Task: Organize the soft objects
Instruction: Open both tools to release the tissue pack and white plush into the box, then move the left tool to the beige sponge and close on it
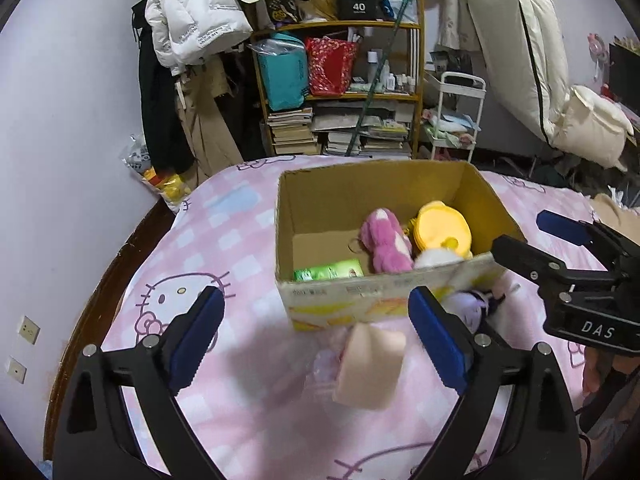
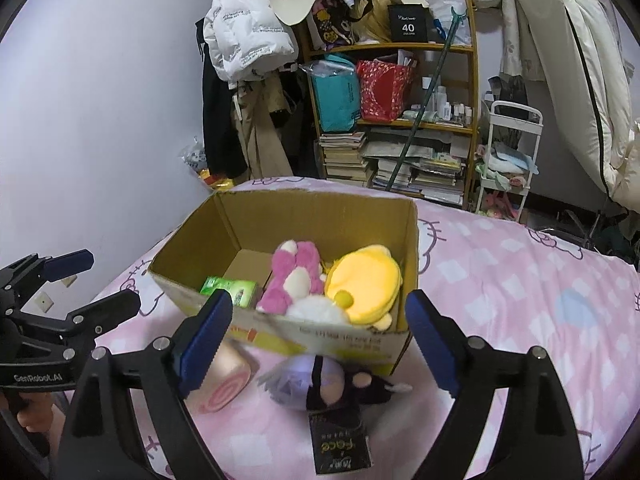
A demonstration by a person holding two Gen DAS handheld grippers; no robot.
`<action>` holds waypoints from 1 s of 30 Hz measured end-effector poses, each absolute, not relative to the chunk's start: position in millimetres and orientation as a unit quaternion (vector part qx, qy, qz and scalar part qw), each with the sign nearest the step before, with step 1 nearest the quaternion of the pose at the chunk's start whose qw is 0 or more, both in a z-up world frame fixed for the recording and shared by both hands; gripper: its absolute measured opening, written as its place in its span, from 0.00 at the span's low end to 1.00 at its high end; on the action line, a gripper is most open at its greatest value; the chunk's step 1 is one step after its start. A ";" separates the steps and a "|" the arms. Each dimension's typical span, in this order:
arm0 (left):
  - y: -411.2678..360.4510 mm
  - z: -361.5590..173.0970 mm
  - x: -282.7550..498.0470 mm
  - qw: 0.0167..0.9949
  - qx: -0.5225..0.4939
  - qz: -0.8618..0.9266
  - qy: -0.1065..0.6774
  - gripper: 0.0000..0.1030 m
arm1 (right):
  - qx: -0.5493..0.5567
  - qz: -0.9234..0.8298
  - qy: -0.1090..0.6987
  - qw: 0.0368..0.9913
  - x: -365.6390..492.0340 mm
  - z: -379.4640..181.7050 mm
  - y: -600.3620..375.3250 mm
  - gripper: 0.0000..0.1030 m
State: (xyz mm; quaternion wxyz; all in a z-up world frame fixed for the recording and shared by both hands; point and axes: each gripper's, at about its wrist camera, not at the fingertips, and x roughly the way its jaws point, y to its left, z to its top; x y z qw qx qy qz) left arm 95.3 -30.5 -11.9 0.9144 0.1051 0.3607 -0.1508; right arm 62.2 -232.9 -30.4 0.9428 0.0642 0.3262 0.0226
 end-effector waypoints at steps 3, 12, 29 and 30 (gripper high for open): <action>-31.7 -14.8 89.6 0.909 0.109 -0.154 0.372 0.89 | 0.065 0.023 0.336 0.939 55.0 -35.3 -231.3 0.90; -38.2 -39.2 75.8 0.889 0.120 -0.176 0.405 0.89 | 0.075 0.022 0.365 0.928 51.7 -52.8 -238.1 0.90; -69.0 -83.2 92.7 0.845 0.164 -0.209 0.464 0.89 | 0.071 0.022 0.403 0.912 69.6 -86.9 -235.4 0.90; -70.6 -85.7 93.6 0.843 0.166 -0.210 0.467 0.89 | 0.070 0.021 0.404 0.912 70.0 -88.3 -236.4 0.90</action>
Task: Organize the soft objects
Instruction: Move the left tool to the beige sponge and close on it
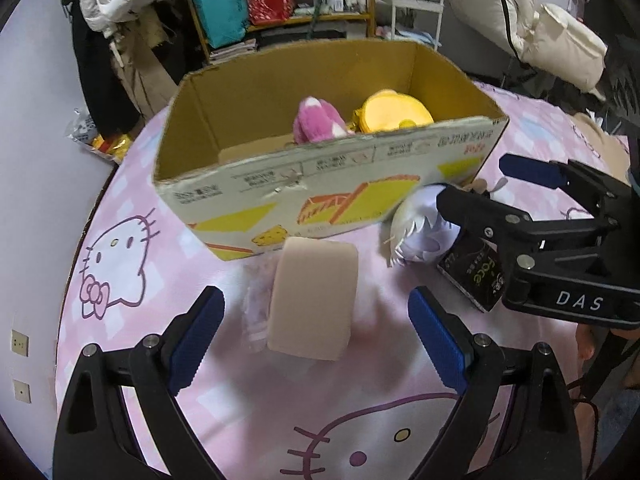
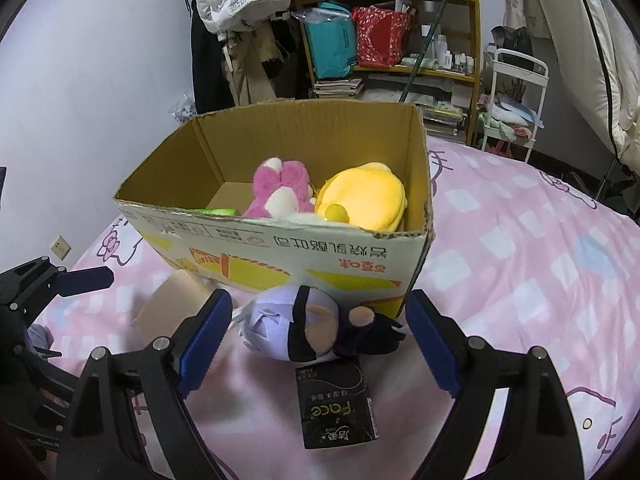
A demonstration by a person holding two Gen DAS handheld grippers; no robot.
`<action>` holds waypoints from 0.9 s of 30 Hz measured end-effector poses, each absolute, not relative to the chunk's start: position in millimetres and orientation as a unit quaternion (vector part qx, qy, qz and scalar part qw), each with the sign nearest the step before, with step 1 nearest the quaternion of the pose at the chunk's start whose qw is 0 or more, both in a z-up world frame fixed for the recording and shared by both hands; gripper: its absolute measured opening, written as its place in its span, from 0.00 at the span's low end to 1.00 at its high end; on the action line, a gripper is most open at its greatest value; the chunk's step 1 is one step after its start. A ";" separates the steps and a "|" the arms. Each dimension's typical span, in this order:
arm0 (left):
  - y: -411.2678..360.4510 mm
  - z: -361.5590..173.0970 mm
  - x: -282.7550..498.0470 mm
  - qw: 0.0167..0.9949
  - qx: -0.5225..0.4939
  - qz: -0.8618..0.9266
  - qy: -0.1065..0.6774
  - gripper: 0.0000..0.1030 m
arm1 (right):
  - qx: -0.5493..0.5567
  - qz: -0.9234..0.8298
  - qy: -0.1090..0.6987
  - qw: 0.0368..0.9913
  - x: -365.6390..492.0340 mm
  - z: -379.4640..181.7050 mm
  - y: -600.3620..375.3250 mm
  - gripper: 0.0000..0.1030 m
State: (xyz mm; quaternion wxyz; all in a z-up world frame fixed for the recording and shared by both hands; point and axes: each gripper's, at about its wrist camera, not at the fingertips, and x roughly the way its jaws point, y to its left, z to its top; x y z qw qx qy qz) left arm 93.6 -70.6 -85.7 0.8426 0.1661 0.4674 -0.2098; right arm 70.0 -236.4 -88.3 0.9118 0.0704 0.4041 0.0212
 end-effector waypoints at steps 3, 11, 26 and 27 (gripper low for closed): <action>-74.5 -91.6 95.7 0.838 0.175 -0.210 0.473 0.89 | 0.070 0.018 0.410 0.909 71.5 -92.9 -236.8 0.90; -79.1 -105.8 105.5 0.828 0.180 -0.207 0.489 0.89 | 0.077 0.008 0.418 0.905 77.3 -101.2 -241.2 0.90; -75.6 -122.4 127.1 0.815 0.159 -0.209 0.516 0.64 | 0.092 0.016 0.422 0.902 84.4 -110.4 -244.1 0.96; -75.5 -123.1 128.4 0.816 0.162 -0.205 0.515 0.62 | 0.092 0.015 0.423 0.901 84.9 -111.1 -243.9 0.97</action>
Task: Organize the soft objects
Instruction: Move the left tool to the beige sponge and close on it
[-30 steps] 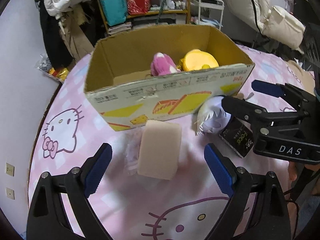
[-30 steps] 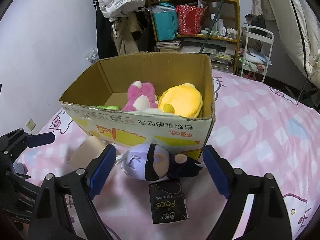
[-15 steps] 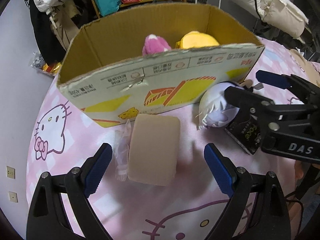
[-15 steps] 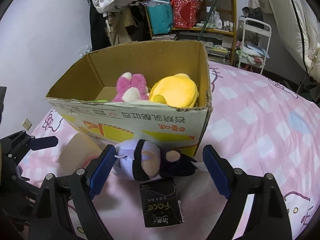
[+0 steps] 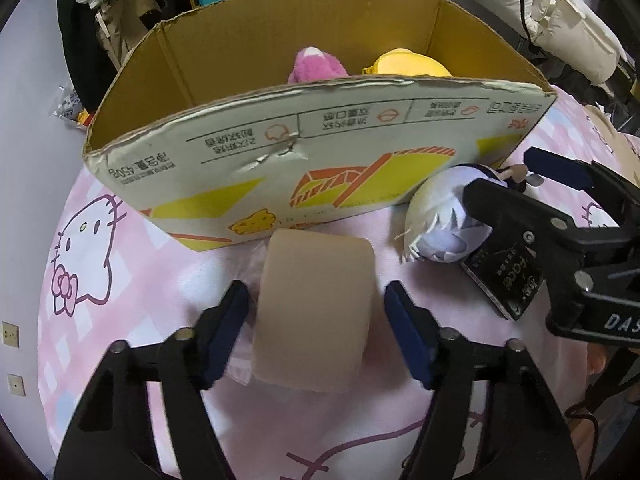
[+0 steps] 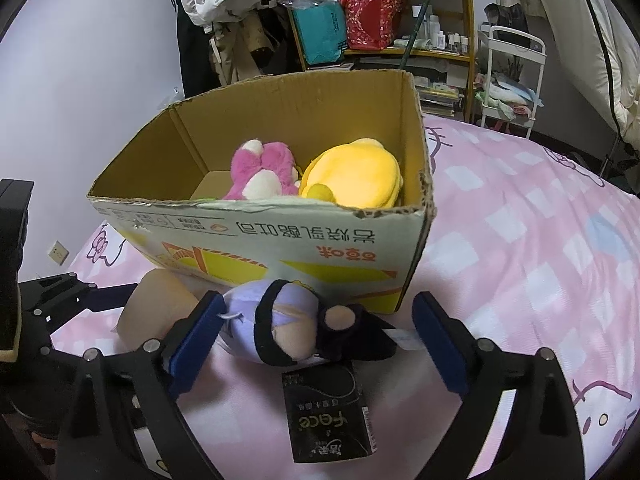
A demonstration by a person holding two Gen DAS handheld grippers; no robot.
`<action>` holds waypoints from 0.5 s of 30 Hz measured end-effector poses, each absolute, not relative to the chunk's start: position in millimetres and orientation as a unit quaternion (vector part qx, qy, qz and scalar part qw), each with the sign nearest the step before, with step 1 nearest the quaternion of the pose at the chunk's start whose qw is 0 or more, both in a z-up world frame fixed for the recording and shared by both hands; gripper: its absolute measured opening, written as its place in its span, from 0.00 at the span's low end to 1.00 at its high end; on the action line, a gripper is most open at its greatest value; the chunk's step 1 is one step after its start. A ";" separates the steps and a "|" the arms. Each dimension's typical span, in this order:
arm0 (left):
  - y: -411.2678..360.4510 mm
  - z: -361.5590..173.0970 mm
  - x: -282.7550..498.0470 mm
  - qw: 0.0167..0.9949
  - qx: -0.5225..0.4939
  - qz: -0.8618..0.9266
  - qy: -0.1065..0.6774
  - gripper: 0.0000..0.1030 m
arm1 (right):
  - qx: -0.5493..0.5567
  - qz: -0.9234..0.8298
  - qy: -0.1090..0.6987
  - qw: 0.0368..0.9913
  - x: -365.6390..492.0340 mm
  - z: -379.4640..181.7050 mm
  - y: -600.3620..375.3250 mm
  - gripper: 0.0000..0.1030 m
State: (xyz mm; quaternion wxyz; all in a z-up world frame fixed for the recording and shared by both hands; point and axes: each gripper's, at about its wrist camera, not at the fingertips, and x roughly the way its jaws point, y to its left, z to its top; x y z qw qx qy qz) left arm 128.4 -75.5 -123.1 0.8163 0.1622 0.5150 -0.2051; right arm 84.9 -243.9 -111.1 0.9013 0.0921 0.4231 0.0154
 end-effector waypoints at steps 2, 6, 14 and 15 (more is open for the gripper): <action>-75.4 -123.9 129.5 0.817 0.166 -0.203 0.514 0.60 | 0.093 0.015 0.425 0.900 85.0 -112.6 -244.4 0.98; -75.7 -125.8 130.8 0.817 0.169 -0.203 0.513 0.60 | 0.097 0.017 0.426 0.899 85.2 -113.7 -245.3 0.98; -81.0 -129.9 129.4 0.818 0.181 -0.198 0.510 0.60 | 0.105 0.021 0.428 0.897 86.2 -115.2 -247.2 0.99; -80.9 -130.2 130.1 0.818 0.181 -0.197 0.510 0.60 | 0.106 0.021 0.429 0.897 86.2 -115.2 -247.9 0.99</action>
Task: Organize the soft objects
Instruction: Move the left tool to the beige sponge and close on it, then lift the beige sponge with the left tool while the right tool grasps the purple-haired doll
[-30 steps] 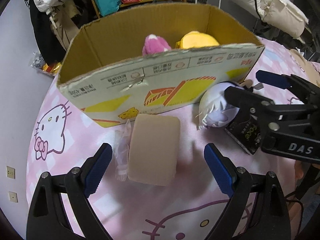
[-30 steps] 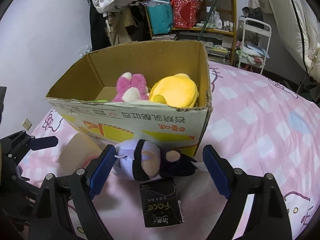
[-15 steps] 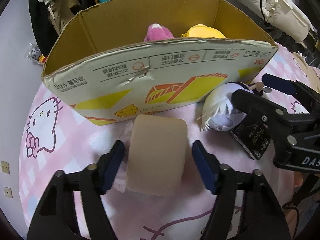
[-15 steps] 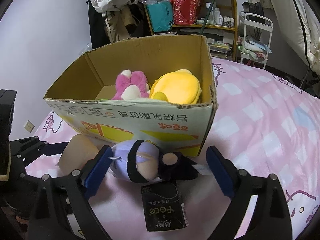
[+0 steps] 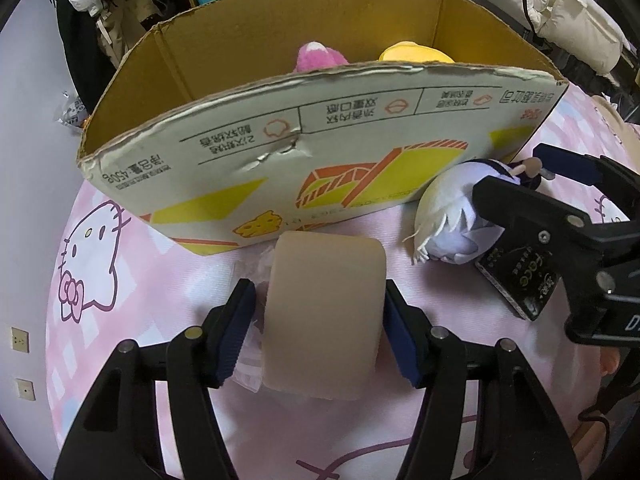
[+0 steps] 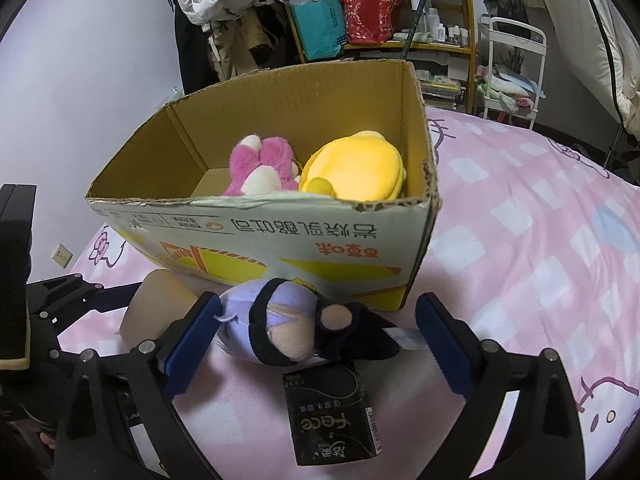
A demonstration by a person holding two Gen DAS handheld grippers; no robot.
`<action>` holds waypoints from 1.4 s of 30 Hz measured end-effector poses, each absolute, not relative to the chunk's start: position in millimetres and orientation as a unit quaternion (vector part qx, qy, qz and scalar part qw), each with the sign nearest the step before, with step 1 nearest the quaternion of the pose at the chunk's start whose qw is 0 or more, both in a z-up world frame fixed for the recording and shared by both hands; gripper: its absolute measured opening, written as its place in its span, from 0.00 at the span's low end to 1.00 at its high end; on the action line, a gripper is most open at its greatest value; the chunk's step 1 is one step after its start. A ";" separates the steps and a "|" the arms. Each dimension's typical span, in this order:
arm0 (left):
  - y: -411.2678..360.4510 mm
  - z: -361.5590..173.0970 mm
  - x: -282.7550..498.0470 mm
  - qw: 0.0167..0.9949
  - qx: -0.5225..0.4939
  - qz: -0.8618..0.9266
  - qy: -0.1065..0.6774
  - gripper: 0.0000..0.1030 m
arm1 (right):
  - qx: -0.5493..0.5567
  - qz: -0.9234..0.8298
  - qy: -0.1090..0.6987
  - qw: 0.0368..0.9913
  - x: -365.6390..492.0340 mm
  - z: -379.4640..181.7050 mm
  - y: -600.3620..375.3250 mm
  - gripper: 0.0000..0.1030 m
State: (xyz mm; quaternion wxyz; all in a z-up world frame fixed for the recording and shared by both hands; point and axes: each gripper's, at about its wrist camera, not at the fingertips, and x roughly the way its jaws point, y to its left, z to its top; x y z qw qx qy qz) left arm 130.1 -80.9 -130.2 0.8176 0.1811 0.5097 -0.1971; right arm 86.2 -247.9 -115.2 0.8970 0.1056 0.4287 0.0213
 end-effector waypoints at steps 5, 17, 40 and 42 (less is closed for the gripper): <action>-76.1 -130.9 132.9 0.818 0.173 -0.202 0.511 0.60 | 0.109 0.023 0.430 0.896 87.0 -115.7 -249.0 0.99; -68.8 -125.9 128.7 0.820 0.162 -0.210 0.507 0.41 | 0.115 0.034 0.440 0.890 91.1 -120.9 -245.0 0.99; -66.8 -110.5 114.8 0.831 0.135 -0.212 0.497 0.40 | 0.134 0.059 0.450 0.881 95.4 -132.4 -236.5 0.96; -66.0 -109.4 114.7 0.831 0.133 -0.212 0.496 0.40 | 0.130 0.059 0.449 0.882 94.5 -131.2 -236.1 0.94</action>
